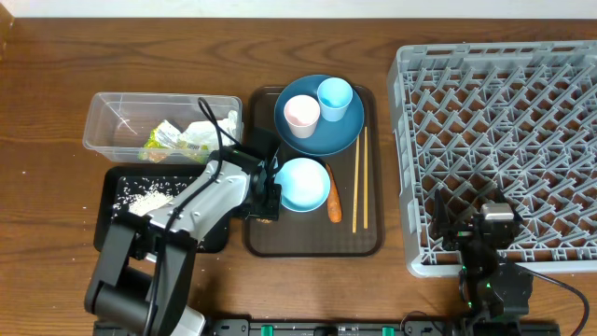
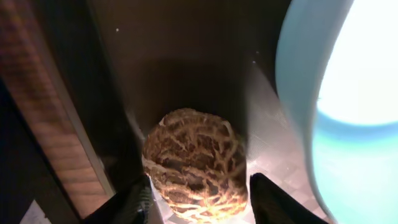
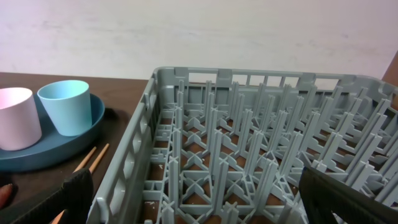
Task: Sort waste into correct bins and load items into the dishwasher rack
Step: 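Lower the left gripper and grasp the round brown sponge, then carry the sponge left and release it onto the black tray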
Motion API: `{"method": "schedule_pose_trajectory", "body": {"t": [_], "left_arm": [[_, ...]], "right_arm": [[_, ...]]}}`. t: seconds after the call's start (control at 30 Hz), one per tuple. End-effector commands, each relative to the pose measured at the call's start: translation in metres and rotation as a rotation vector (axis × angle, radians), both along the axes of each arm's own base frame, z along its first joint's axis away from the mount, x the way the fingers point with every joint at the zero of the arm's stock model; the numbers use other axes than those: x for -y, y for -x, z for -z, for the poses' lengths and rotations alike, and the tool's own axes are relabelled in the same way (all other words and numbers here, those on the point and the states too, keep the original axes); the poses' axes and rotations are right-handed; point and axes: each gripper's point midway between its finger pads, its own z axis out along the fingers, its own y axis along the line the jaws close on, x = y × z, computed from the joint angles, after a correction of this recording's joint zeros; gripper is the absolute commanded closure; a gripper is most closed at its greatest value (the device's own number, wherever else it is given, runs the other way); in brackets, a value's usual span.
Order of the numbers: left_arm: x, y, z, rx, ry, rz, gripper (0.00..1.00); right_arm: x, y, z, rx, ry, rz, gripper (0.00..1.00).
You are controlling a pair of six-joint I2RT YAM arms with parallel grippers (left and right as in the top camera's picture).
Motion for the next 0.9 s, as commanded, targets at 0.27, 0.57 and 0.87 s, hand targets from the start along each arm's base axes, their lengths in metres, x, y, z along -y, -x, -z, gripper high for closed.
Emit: {"method": "schedule_pose_trajectory", "body": {"t": [0.27, 0.57, 0.87], "left_arm": [[-0.004, 0.007, 0.008, -0.032, -0.019, 0.002, 0.56], [-0.004, 0.007, 0.003, -0.026, -0.017, 0.003, 0.65], [0.001, -0.007, -0.039, 0.1, 0.033, 0.001, 0.66]], "right_arm": [[0.001, 0.0, 0.001, -0.002, 0.008, 0.002, 0.01], [0.001, 0.0, 0.001, -0.002, 0.008, 0.002, 0.01], [0.001, 0.0, 0.001, -0.002, 0.008, 0.002, 0.01]]}}
